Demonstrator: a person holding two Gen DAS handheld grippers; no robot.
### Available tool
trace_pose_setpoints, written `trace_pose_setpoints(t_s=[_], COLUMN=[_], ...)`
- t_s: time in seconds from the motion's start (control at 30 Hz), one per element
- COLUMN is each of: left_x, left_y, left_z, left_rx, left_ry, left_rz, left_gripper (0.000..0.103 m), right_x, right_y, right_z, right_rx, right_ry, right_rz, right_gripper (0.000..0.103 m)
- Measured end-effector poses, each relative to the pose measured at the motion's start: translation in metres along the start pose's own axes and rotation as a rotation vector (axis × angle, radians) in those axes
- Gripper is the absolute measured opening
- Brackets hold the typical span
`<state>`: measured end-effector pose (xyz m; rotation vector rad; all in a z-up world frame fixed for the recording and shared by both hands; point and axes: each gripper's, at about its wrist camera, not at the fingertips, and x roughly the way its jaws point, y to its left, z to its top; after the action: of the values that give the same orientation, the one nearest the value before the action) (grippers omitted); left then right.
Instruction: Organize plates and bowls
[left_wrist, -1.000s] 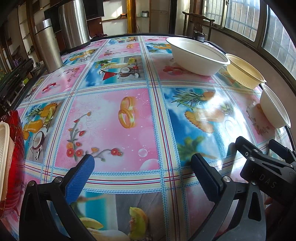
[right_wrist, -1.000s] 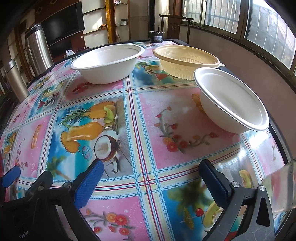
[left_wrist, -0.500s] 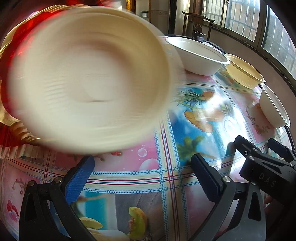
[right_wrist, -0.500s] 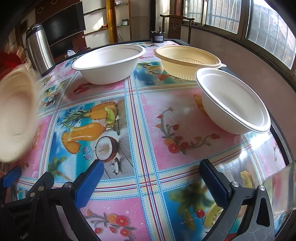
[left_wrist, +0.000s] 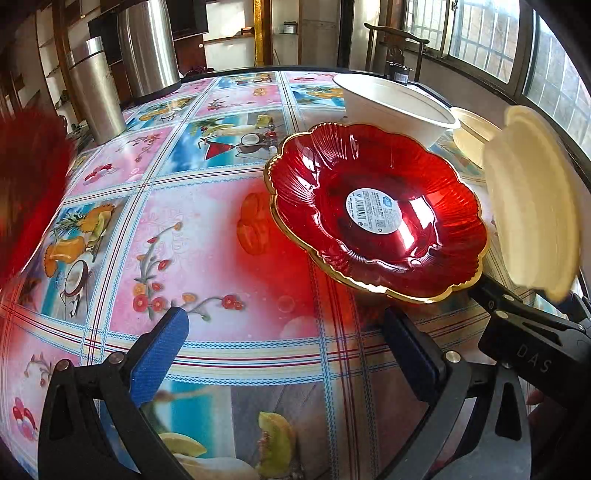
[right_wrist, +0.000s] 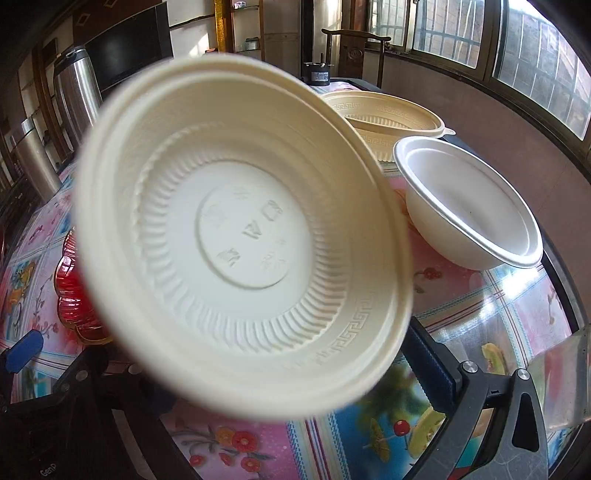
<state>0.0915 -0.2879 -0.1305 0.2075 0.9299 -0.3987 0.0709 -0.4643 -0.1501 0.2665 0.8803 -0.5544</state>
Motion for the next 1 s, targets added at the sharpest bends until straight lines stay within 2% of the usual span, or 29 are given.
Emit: trace_pose_setpoints(t_s=[1.0], left_x=[-0.0007], left_y=[0.0015], left_z=[-0.0004], left_rx=[0.002], left_ry=[0.0], left_rz=[-0.002], left_gripper=[0.103], right_x=[-0.0003], right_y=[0.0014], right_z=[-0.0005], right_rx=[0.001], right_ry=[0.0], right_rz=[0.001], right_gripper=[0.103])
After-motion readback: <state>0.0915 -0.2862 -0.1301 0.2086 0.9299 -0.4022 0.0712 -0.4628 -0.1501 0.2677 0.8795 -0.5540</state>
